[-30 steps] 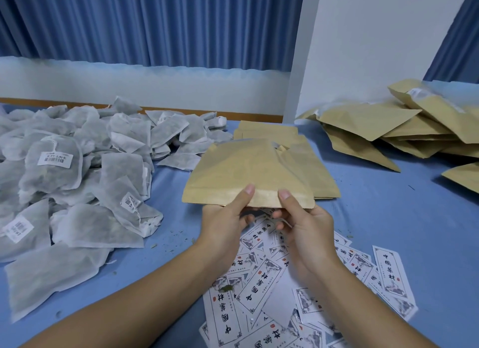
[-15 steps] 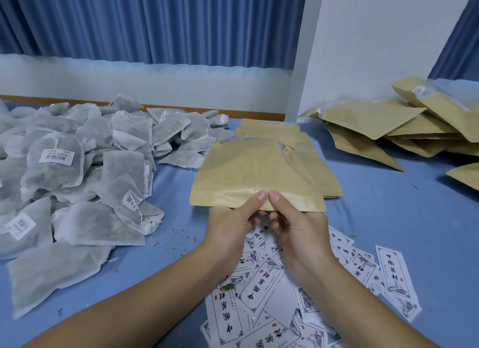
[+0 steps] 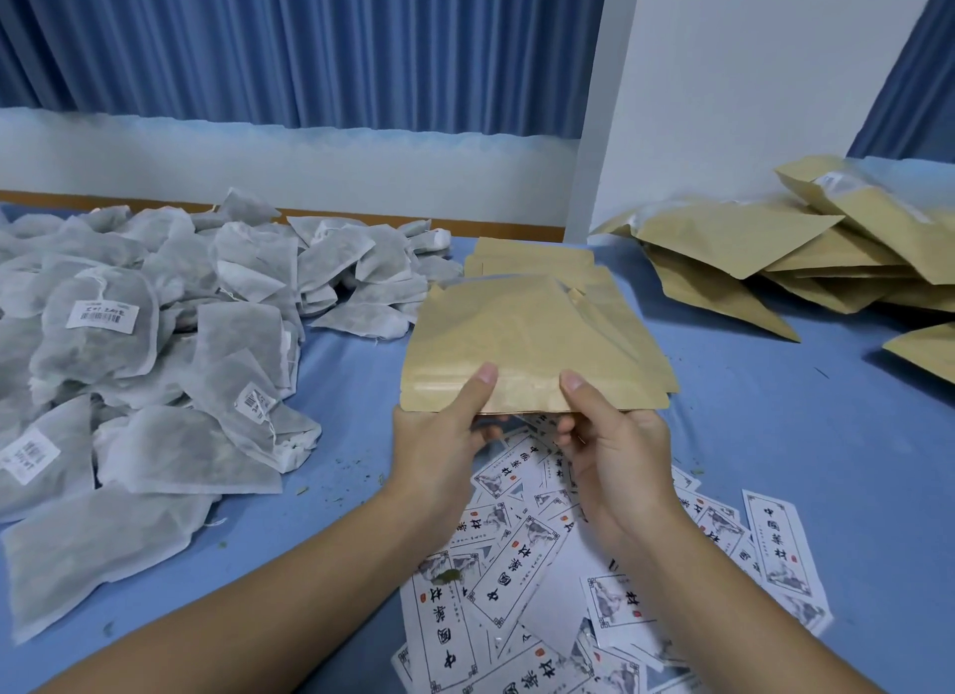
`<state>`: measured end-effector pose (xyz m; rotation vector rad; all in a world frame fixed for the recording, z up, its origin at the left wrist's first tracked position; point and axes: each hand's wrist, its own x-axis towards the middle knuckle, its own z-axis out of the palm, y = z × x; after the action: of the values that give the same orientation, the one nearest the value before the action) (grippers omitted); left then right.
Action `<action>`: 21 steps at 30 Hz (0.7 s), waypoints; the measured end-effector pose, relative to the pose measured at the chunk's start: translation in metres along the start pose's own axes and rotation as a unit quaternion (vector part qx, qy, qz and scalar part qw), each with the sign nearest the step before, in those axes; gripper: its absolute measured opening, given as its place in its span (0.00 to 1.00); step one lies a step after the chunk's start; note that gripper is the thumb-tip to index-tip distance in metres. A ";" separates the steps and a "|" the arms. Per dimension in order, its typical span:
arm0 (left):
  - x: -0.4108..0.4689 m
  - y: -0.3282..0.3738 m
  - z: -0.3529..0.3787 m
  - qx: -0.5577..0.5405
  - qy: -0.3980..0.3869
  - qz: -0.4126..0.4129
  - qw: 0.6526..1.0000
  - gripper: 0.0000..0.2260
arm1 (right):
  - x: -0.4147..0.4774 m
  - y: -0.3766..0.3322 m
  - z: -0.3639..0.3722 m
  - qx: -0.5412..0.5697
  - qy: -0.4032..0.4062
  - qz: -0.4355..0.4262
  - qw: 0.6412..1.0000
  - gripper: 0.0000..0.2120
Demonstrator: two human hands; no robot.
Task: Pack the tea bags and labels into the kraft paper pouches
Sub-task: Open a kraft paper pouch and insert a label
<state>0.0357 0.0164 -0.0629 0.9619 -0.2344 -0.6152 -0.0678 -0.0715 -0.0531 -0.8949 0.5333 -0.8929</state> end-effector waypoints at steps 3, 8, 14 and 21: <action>0.002 -0.003 -0.002 0.034 -0.036 0.009 0.999 0.17 | -0.003 0.005 0.002 -0.024 -0.016 0.008 1.000 0.06; 0.000 -0.005 -0.002 0.028 -0.048 0.001 0.998 0.13 | -0.003 0.004 0.005 -0.056 -0.011 0.011 0.998 0.06; 0.001 -0.005 -0.004 0.067 -0.065 0.003 0.996 0.08 | -0.002 0.002 0.006 -0.037 -0.009 0.022 0.999 0.12; 0.003 -0.008 -0.005 0.092 -0.078 -0.002 0.993 0.05 | -0.004 0.008 0.006 -0.057 -0.013 0.020 0.998 0.09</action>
<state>0.0374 0.0148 -0.0726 1.0936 -0.4340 -0.6812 -0.0628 -0.0629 -0.0563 -0.9943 0.5825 -0.8193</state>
